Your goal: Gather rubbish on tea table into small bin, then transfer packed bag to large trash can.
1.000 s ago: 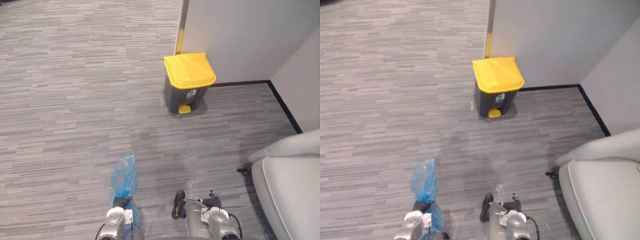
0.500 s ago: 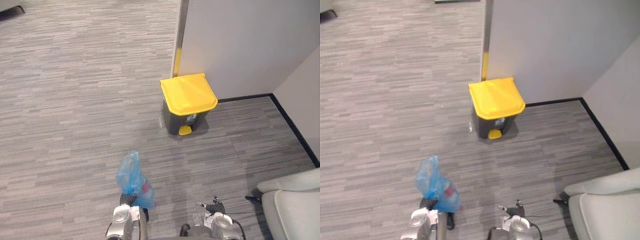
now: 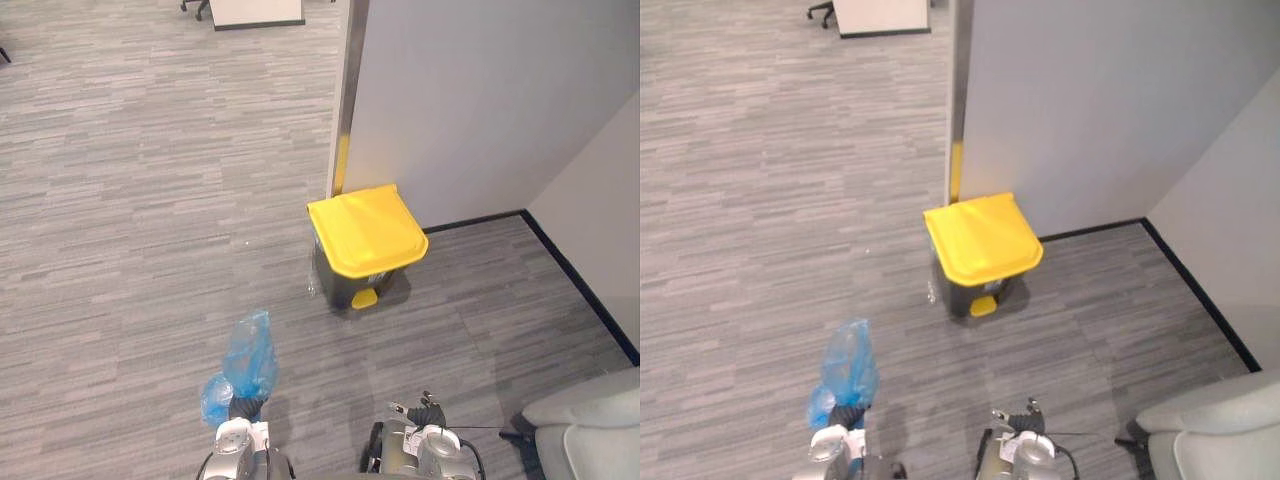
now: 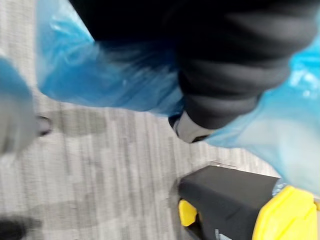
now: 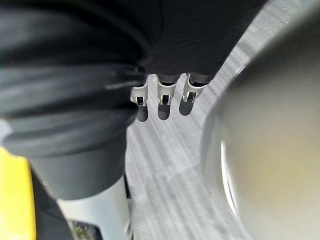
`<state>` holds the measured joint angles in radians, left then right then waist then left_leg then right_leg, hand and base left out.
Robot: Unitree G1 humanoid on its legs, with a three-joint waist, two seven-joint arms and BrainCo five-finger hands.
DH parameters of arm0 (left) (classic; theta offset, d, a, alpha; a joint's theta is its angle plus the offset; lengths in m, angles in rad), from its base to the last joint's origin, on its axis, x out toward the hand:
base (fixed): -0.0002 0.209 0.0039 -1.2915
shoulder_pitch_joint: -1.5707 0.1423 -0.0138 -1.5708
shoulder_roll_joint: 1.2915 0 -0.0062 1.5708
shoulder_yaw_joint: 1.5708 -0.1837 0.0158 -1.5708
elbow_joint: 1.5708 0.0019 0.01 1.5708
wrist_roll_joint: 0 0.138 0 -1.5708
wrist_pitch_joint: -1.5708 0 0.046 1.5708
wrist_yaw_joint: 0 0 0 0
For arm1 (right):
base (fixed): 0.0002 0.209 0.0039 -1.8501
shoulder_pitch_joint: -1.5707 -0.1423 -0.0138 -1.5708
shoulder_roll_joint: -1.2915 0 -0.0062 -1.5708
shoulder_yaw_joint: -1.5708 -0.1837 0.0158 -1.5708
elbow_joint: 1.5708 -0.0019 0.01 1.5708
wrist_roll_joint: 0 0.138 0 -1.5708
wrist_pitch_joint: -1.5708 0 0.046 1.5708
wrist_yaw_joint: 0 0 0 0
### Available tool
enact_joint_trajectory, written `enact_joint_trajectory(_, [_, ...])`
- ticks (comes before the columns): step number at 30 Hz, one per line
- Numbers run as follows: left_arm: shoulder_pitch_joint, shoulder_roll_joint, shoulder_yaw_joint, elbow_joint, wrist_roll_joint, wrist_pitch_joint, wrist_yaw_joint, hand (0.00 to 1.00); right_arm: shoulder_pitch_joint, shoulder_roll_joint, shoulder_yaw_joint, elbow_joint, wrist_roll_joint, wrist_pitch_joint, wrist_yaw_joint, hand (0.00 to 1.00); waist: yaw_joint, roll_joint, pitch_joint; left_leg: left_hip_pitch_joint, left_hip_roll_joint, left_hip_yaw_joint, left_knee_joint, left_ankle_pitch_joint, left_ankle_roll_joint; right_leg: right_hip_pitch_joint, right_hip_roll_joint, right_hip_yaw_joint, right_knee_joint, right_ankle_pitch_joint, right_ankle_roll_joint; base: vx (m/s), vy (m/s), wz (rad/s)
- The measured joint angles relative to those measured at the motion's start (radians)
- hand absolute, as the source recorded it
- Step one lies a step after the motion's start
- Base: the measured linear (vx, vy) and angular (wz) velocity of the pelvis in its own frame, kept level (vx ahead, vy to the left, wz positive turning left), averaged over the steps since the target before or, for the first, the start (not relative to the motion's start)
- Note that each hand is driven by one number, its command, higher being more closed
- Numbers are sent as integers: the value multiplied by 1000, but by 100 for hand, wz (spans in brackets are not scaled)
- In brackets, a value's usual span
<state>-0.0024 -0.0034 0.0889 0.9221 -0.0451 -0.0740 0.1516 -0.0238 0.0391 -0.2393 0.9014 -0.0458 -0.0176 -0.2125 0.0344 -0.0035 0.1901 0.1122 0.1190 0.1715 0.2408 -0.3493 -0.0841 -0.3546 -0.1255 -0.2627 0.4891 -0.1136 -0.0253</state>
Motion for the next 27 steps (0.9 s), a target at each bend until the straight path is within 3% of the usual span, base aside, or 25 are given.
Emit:
enact_joint_trajectory(1, [-1,-2,0,2,0,0,-3,100,-12,-5,-8,13,-4,0,0,0,7,7,1,3,-2,-30,-20,25,16,-1,2,2,7,-6,-4,390,-180,34])
enact_joint_trajectory(2, [-4,-7,2,3,1,-1,-2,100,-20,-11,-38,20,-16,1,-2,0,0,7,7,15,-10,-78,-35,81,0,0,-10,12,51,-45,-8,356,-200,34])
enact_joint_trajectory(4, [-2,-18,4,2,2,-3,-1,100,-10,-16,-56,33,-24,9,-2,0,-1,17,4,40,-1,-100,-28,110,-11,36,-11,-11,69,-87,-16,397,-202,41])
enact_joint_trajectory(7, [-20,-47,10,-1,3,-2,-4,100,8,-15,-45,29,-27,10,0,0,-6,22,7,-51,48,-102,254,151,-56,167,17,-65,-26,-108,-14,319,-125,35])
enact_joint_trajectory(8, [-21,-47,3,-8,3,-2,-12,100,16,-12,-21,23,-25,11,0,0,-4,21,7,-133,69,-93,451,230,-58,233,28,-66,-91,-108,-14,278,-19,-6])
enact_joint_trajectory(9, [-17,-47,7,-11,3,-2,-21,100,17,-7,-7,17,-23,9,0,0,1,21,7,-193,101,-64,584,211,-36,282,34,-58,-143,-107,-14,261,16,-20])
enact_joint_trajectory(10, [-14,-48,10,-16,2,-2,-22,100,16,-4,-6,17,-21,9,0,0,1,22,7,-220,114,-37,611,169,-27,301,35,-55,-158,-107,-14,269,78,-29])
enact_joint_trajectory(11, [-7,-48,10,-32,2,-2,-24,100,15,3,-7,16,-19,9,-1,0,1,19,7,-258,132,18,601,112,-21,326,31,-46,-173,-106,-13,167,57,-21])
enact_joint_trajectory(13, [-4,-48,10,-51,3,-2,-25,100,14,7,-11,15,-17,10,-3,0,5,15,10,-295,130,67,478,81,-5,352,18,-35,-180,-102,-6,204,153,-19])
enact_joint_trajectory(14, [-5,-48,8,-50,3,-2,-25,100,15,6,-15,13,-13,10,-3,0,6,20,6,-316,119,86,318,111,12,359,6,-32,-173,-100,14,284,295,-18])
enact_joint_trajectory(15, [-3,-52,1,-48,3,-2,-25,100,21,-4,-17,10,-11,9,-3,0,7,39,-6,-320,110,80,180,210,10,356,18,-24,-165,-112,59,239,273,-15])
enact_joint_trajectory(16, [-4,-36,0,-42,3,0,-23,100,22,9,-26,16,-9,12,-2,0,12,10,-7,-304,73,83,159,199,3,354,-6,17,-181,-131,90,144,173,-6])
enact_joint_trajectory(19, [-3,-19,-4,-44,3,0,-22,100,38,25,-38,18,6,11,-2,0,11,-21,-24,-278,14,89,93,211,20,380,-33,68,-254,-118,106,129,137,11])
enact_joint_trajectory(22, [7,1,-15,-25,5,0,-21,100,35,26,-45,20,6,11,-1,0,14,-21,-30,-224,-12,106,45,216,26,427,-43,112,-310,-89,121,99,74,-10])
enact_joint_trajectory(27, [20,31,-31,12,6,0,-21,100,25,13,-52,83,4,11,-2,0,13,-17,-37,-158,-18,126,-106,292,11,422,-17,157,-363,-39,116,4,-27,-24])
